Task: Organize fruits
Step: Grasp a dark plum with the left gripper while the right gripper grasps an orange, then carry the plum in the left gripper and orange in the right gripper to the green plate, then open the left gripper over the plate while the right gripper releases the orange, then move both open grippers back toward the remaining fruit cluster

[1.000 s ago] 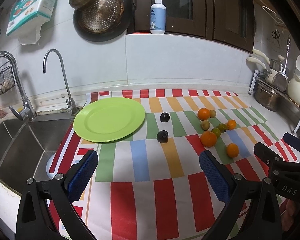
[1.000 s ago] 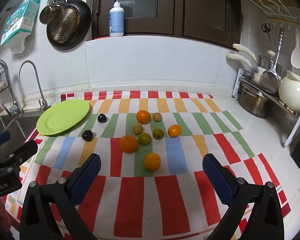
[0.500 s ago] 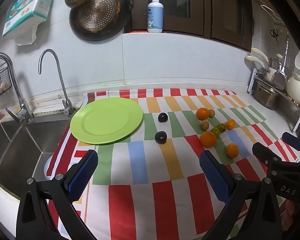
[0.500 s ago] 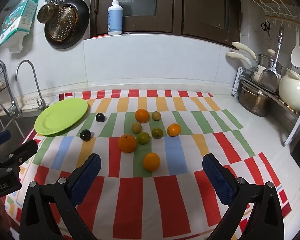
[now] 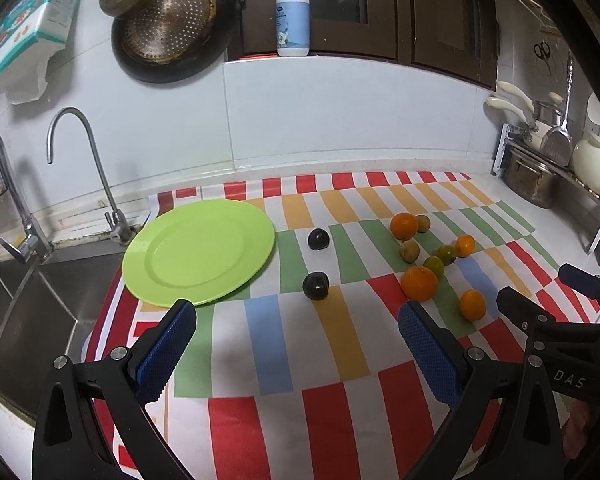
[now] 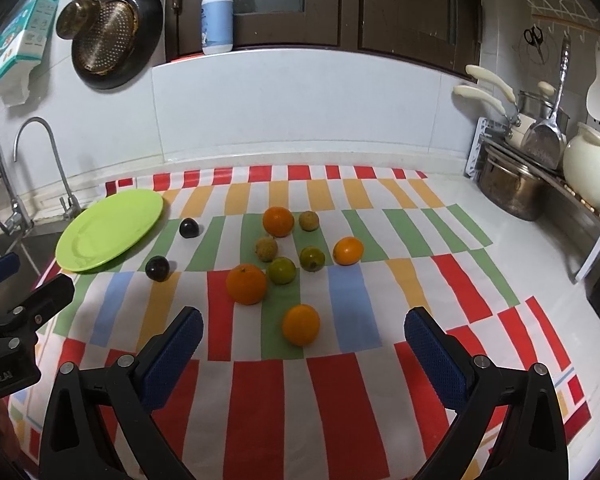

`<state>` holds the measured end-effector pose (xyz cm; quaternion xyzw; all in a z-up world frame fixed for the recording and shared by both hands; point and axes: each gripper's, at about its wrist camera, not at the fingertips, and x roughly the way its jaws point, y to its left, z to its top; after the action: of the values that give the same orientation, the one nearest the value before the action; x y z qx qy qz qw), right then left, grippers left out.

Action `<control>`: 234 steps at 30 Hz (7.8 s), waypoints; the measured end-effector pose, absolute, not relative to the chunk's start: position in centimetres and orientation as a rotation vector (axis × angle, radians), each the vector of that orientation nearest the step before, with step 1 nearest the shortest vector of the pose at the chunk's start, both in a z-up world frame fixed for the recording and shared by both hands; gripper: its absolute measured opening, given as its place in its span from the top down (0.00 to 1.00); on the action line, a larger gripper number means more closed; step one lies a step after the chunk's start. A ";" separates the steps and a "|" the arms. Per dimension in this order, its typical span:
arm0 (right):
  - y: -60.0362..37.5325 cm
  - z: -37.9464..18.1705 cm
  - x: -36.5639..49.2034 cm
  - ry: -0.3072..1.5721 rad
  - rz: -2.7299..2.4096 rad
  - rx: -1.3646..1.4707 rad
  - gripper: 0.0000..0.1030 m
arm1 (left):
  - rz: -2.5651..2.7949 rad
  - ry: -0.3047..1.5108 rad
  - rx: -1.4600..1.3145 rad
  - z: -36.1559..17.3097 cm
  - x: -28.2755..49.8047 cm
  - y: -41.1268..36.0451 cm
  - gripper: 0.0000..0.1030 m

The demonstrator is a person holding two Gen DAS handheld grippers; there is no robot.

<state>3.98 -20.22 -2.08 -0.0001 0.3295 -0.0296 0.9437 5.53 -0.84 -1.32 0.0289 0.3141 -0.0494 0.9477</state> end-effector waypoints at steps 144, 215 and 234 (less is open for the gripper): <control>2.2 -7.2 30.1 0.919 0.430 0.005 0.60 | 0.010 0.826 0.016 -6.6 25.3 14.6 0.64; -23.9 1.0 6.8 0.547 0.220 -0.058 0.53 | -0.118 0.516 0.037 1.7 5.3 -7.3 0.16; -25.4 -4.3 10.0 0.667 0.255 -0.129 0.53 | -0.197 0.598 0.123 -3.6 8.5 -11.2 0.17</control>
<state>10.05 -25.41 -4.35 -0.0630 0.3261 0.1246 0.9350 8.52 -11.20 -3.63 0.0606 0.2938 -0.0971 0.9490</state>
